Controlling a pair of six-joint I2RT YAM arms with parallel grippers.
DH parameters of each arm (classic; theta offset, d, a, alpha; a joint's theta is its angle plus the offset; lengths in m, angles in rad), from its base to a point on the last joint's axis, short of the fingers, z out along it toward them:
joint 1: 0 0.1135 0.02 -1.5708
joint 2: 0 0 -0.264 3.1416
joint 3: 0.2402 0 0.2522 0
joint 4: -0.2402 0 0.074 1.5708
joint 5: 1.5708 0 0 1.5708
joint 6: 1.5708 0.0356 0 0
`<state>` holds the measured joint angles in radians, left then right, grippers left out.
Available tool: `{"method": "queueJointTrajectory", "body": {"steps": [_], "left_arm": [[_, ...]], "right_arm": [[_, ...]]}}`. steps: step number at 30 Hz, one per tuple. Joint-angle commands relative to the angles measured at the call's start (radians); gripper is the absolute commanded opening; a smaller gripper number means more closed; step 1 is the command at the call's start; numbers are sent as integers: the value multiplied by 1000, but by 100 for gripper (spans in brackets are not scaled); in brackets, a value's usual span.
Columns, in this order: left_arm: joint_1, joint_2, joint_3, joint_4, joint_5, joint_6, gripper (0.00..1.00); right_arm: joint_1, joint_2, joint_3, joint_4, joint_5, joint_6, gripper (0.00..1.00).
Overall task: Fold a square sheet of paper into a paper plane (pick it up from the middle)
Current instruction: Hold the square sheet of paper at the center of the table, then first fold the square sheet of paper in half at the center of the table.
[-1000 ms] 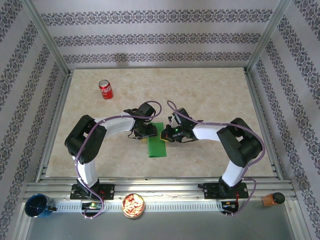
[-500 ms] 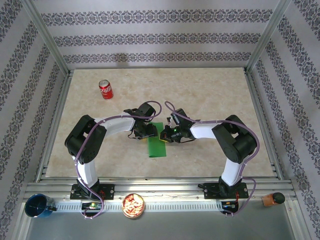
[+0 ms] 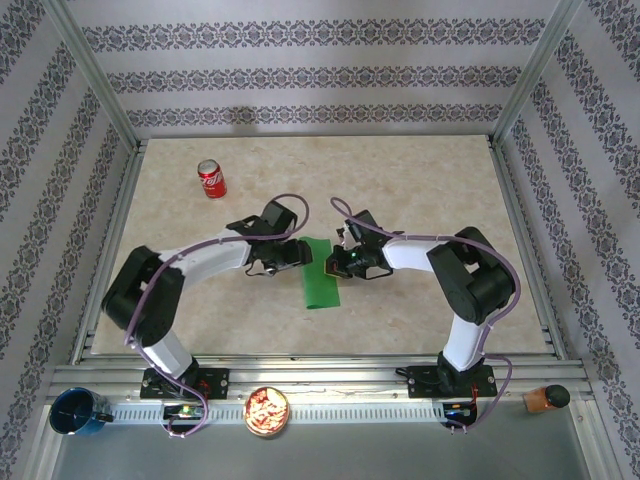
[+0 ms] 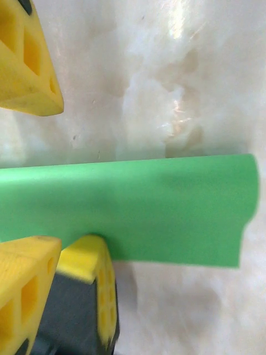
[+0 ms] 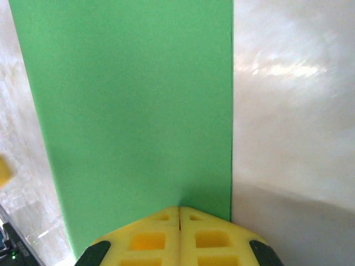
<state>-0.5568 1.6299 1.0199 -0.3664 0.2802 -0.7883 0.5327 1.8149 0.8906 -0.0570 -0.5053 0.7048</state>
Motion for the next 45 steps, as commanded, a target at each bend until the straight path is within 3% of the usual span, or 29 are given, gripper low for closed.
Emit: {"method": "queueJointTrajectory", "body": {"steps": [1, 10, 15, 19, 30, 45], "left_arm": [[32, -60, -33, 63, 29, -11, 58], [73, -40, -84, 253, 200, -64, 33], [78, 30, -117, 471, 324, -168, 0], [75, 108, -151, 664, 410, -265, 0], [51, 200, -103, 589, 422, -200, 0], [37, 212, -134, 687, 446, -213, 0]], "right_arm": [[-34, 46, 1, -142, 116, -63, 0], [-66, 64, 82, -297, 141, -177, 0], [-71, 69, 83, -296, 127, -168, 0], [-72, 70, 84, -298, 127, -157, 0], [-70, 62, 58, -280, 110, -134, 0], [-68, 55, 43, -270, 115, -121, 0]]}}
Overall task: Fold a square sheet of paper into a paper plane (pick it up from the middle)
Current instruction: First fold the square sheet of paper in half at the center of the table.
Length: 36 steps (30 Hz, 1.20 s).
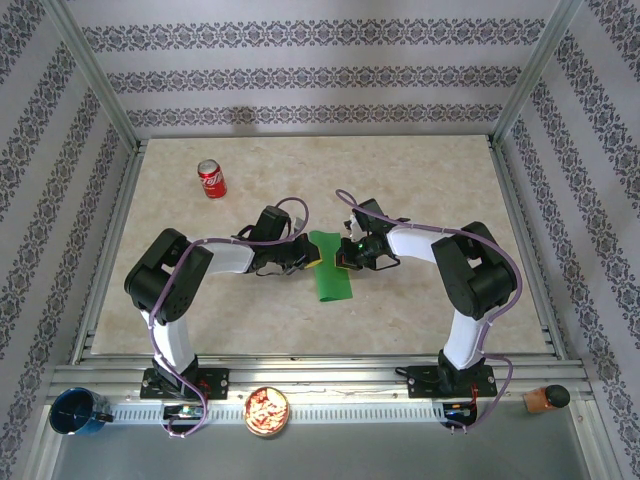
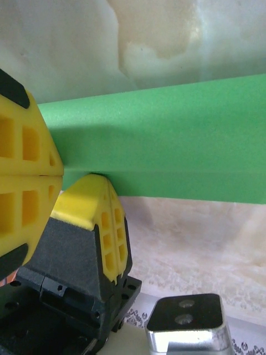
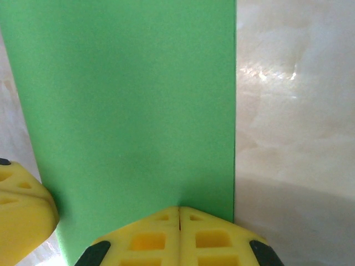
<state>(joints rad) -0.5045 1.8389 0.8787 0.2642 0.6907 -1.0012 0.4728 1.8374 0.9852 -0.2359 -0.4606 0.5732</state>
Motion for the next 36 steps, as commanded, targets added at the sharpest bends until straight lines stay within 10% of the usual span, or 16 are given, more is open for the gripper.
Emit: {"method": "queueJointTrajectory", "body": {"steps": [1, 36], "left_arm": [[-16, 0, 11, 59, 38, 1, 0], [-36, -87, 62, -280, -46, 78, 1]], "right_arm": [[-8, 32, -52, -90, 71, 11, 0], [-8, 20, -77, -78, 96, 31, 0]]}}
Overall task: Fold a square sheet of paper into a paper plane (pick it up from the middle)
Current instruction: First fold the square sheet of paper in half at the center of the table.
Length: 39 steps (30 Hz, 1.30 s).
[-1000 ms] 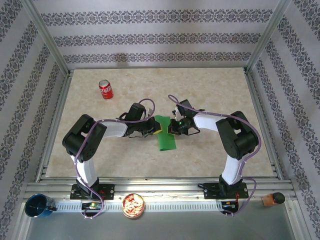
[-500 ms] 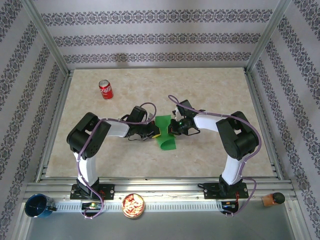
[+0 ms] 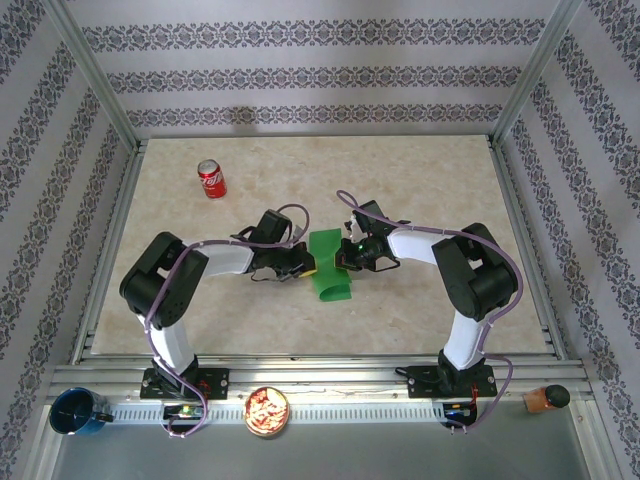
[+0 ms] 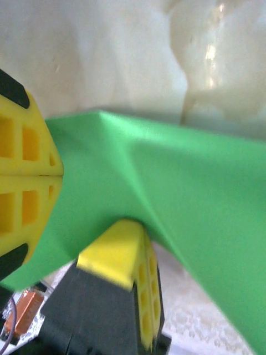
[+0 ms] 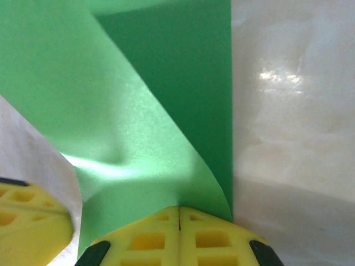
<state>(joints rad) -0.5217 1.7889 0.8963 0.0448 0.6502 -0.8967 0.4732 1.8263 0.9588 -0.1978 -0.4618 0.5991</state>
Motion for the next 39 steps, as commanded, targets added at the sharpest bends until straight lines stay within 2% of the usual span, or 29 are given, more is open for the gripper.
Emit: {"method": "queueJointTrajectory", "body": {"steps": [1, 7, 16, 19, 23, 28, 34, 39], "left_arm": [[-27, -34, 47, -59, -2, -33, 1], [-62, 13, 22, -18, -24, -58, 0], [-64, 38, -157, 113, -69, -71, 0], [-64, 11, -192, 94, -75, -40, 0], [-65, -60, -165, -6, -91, 21, 2], [-73, -108, -105, 28, -32, 20, 4], [-90, -62, -82, 157, -1, -78, 4], [-108, -8, -90, 156, 0, -77, 4]], "right_arm": [[-9, 33, -49, -116, 95, 5, 0], [-5, 36, -54, -113, 94, 8, 0], [-5, 33, -55, -119, 94, 5, 0], [-5, 33, -55, -121, 97, 6, 0], [-5, 37, -56, -120, 97, 7, 0], [-5, 37, -52, -128, 97, 7, 0], [-5, 42, -48, -129, 94, 10, 0], [-5, 43, -46, -131, 96, 8, 0]]}}
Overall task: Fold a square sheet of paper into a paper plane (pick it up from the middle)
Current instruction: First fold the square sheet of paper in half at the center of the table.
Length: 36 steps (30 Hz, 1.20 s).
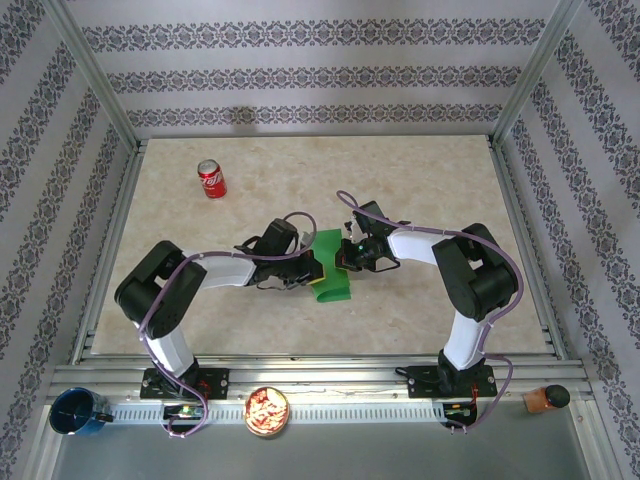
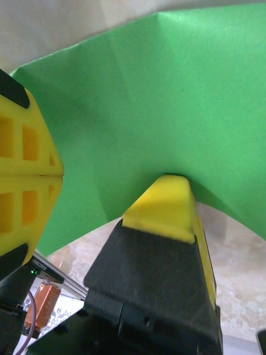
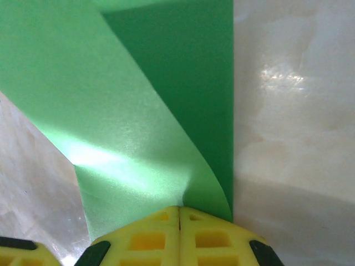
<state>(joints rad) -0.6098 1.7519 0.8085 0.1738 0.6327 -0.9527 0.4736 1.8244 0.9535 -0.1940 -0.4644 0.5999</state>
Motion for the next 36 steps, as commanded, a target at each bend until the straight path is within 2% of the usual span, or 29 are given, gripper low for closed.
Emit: {"method": "queueJointTrajectory", "body": {"steps": [1, 10, 14, 22, 26, 30, 36], "left_arm": [[-23, 38, -17, 31, 20, -20, 4], [-26, -8, -174, 38, -17, 7, 4], [-37, -46, -171, -28, -36, 53, 4], [-50, -132, -122, -15, -42, 49, 4], [-50, -89, -82, 73, -1, 4, 4], [-53, -22, -57, 79, 12, -8, 3], [-56, 1, -158, 113, 8, -17, 3]], "right_arm": [[-6, 44, -42, -135, 99, 9, 0], [-7, 41, -52, -137, 109, 17, 0], [-8, 42, -50, -135, 109, 20, 0], [-6, 36, -50, -137, 110, 24, 0], [-6, 38, -50, -133, 109, 28, 0], [-4, 37, -53, -129, 109, 29, 0], [-6, 30, -61, -126, 109, 28, 0]]}}
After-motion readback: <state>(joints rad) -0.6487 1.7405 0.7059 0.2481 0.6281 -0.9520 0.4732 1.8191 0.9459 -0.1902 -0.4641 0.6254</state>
